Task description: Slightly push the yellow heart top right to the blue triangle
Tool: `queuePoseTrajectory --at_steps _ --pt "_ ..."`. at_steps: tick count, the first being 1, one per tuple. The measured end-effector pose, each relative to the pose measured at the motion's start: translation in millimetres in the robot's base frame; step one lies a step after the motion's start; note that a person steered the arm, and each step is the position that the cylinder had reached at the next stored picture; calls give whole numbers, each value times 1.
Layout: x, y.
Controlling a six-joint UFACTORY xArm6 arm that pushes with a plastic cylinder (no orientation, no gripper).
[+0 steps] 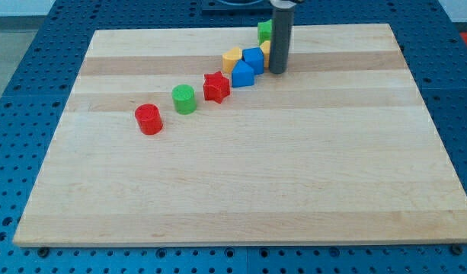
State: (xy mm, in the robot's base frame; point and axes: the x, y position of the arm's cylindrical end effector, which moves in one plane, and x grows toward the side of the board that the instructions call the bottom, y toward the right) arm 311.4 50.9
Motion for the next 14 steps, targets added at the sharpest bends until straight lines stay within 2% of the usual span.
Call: queuePoseTrajectory --at_steps 3,4,5,6,7,8,9,10,11,12,13,14 --pt "-20 -16" --pt "11 -8" --pt "79 5" --pt "166 -52" --pt "185 -158" --pt "160 -250" --pt "94 -270" --pt "20 -259" --pt "-37 -223" --pt "-41 -159" --pt "-41 -124" --pt "-30 -123"
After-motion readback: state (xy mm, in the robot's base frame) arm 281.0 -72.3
